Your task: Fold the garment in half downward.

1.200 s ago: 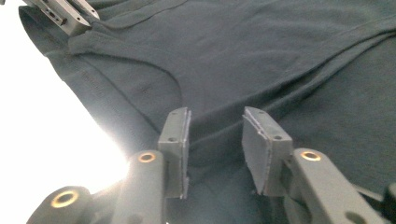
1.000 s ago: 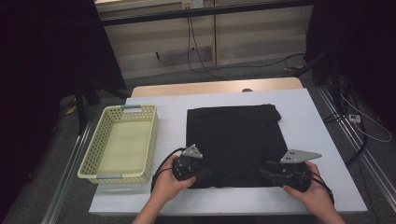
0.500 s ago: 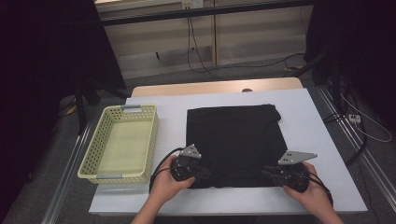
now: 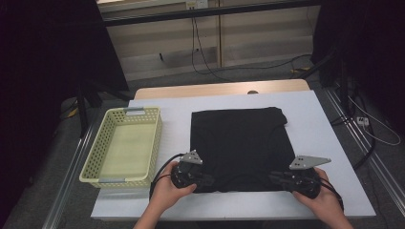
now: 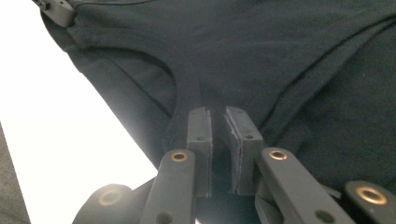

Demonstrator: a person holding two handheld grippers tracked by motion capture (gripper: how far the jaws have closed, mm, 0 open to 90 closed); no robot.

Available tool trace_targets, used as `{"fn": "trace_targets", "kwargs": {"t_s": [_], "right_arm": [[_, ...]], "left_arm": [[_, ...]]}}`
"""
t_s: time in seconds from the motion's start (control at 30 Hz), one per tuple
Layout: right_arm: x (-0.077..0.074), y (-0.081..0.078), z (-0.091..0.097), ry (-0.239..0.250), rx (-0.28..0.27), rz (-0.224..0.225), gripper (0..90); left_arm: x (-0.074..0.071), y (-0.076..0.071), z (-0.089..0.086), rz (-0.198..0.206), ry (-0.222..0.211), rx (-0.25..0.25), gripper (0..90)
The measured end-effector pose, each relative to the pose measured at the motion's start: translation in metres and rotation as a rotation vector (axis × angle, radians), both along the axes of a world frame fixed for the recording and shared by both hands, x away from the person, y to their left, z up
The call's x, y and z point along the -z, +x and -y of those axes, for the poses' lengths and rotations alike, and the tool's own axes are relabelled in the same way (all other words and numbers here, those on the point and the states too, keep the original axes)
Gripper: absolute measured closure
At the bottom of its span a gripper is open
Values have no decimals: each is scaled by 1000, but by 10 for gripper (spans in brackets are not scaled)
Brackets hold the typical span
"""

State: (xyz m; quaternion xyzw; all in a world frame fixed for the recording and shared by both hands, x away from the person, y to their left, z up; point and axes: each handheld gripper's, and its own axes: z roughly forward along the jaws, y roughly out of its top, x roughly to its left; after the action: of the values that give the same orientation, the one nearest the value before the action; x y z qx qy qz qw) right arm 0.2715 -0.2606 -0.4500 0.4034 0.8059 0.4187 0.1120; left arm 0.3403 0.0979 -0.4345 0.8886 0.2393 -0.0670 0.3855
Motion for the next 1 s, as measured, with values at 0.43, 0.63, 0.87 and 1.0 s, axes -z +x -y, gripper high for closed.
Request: {"fn": "trace_targets", "kwargs": {"t_s": [0.43,0.63,0.87,1.0], "right_arm": [[-10,-1,-10,26,9,86,519],[-11,4,-17,44,31,109,351],[-13,12,-28,73,53,135,250],[-15,15,-38,71,35,145,229]], "left_arm": [[2,-1,1,3,2,12,743],[-5,4,-8,12,-16,-26,515],[-14,13,-14,57,-29,-89,311],[-21,19,-16,66,-39,-106,261]]}}
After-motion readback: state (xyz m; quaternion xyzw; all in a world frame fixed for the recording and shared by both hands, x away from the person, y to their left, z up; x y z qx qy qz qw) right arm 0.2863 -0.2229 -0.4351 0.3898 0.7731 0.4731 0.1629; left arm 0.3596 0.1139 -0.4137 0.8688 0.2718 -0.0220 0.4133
